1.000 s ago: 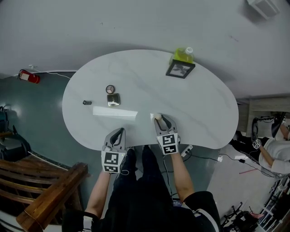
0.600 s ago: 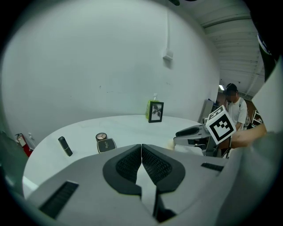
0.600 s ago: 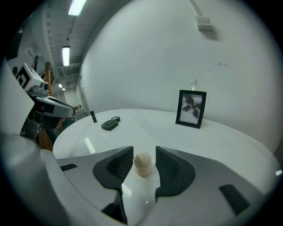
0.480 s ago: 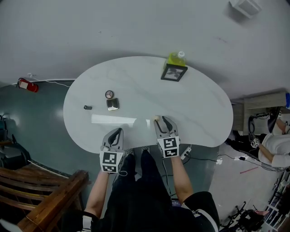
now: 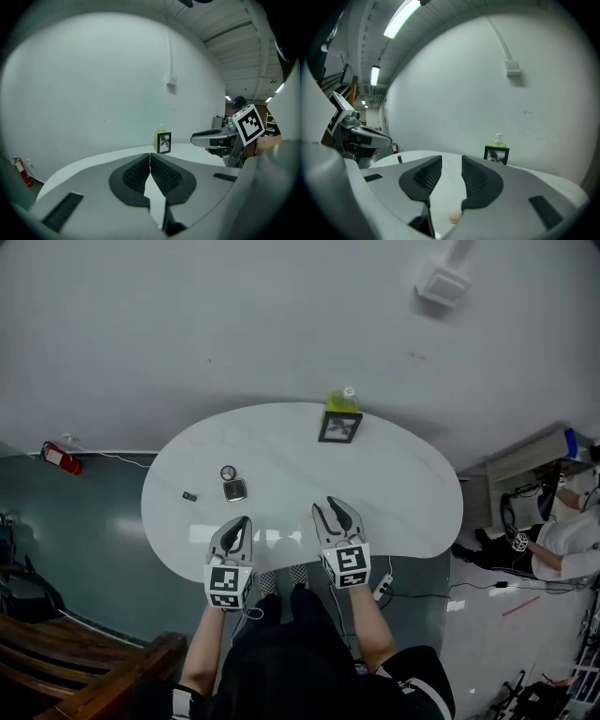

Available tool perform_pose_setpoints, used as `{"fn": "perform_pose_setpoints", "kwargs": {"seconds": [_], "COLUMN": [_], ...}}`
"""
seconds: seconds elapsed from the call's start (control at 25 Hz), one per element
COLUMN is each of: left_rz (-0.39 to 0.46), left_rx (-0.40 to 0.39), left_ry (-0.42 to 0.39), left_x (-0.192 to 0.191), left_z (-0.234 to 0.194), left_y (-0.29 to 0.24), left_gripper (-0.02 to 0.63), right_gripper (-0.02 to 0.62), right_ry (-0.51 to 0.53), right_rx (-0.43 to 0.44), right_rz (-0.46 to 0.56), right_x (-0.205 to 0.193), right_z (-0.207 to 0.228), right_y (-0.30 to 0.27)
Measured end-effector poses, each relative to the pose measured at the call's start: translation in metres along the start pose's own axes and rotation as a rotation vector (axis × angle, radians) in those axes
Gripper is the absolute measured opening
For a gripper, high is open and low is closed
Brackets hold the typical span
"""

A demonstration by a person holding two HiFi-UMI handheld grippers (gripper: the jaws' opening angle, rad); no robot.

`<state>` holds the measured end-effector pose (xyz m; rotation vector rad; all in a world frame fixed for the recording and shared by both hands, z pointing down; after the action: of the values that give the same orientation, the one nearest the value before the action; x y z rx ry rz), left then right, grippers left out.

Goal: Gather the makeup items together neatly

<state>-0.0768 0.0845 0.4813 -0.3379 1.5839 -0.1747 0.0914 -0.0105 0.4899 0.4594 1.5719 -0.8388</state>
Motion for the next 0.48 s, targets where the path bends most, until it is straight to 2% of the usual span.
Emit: {"fn": "perform_pose_setpoints", "kwargs": {"seconds": [0.48], "left_rz": [0.117], "left_rx": [0.012], "left_ry": [-0.034], "left_x": [0.057], "left_z": [-0.007], "left_y": [0.02], "left_gripper": [0.02], "right_gripper": [0.074], "right_ry": [0.032], "right_rx": [-0.018], "right_rz": [0.095], "right_x": [0.056], "right_z": [-0.02], "right_y": [0.018]}}
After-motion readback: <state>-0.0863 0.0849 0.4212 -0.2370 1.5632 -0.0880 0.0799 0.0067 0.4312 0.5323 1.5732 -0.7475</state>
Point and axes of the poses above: the fingertips, and each gripper's own axes: y backward along the fingers, z to its right, x out of its top, the point moved 3 cm from there along y, backward along the fingers, and after that the axes turned 4 degrees about z, right-handed, at the moved point
